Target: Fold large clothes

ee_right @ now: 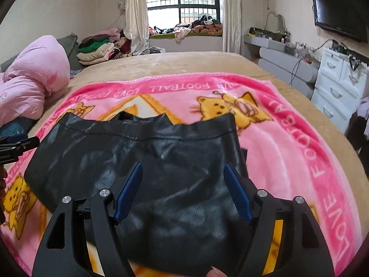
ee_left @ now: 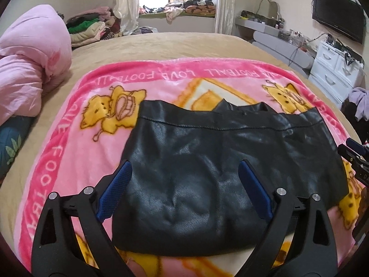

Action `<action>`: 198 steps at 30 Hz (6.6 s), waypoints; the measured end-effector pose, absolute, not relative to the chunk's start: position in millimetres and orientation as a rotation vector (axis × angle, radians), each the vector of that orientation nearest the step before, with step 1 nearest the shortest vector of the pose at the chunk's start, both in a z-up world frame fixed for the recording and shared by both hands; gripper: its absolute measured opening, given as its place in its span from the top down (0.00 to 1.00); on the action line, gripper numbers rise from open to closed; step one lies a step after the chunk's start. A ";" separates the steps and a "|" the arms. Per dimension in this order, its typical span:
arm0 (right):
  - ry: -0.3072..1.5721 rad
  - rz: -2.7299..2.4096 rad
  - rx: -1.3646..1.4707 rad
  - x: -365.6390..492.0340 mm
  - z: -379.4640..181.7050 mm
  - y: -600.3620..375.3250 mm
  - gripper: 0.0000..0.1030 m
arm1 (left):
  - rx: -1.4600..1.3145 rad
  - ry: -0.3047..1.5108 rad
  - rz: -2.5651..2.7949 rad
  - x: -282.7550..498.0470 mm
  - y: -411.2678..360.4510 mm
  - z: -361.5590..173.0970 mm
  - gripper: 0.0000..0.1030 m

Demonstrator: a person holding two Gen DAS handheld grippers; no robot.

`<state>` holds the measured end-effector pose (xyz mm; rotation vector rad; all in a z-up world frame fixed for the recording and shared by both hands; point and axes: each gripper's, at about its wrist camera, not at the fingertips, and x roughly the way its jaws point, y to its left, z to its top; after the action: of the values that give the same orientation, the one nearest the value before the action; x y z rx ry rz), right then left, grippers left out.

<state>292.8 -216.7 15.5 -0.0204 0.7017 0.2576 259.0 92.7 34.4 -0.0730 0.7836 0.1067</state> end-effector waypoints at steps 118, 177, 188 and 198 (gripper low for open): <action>0.846 0.398 -0.083 300.6 -6.7 -71.7 0.67 | -0.347 0.973 0.159 272.4 176.4 -22.6 0.11; 0.324 0.632 -0.563 185.4 7.2 15.3 0.83 | -0.620 0.870 -0.074 268.3 173.1 21.2 0.74; 0.307 0.527 -0.328 187.3 60.0 -102.7 0.87 | -0.409 0.769 -0.110 277.4 43.3 113.4 0.66; 0.350 0.414 -0.108 202.8 51.2 -211.9 0.87 | -0.242 0.805 -0.186 305.3 -78.3 122.1 0.61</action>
<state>202.8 -211.9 51.2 -0.1076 0.3501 0.4136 305.3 -78.3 122.1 -0.2417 0.8046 -0.1855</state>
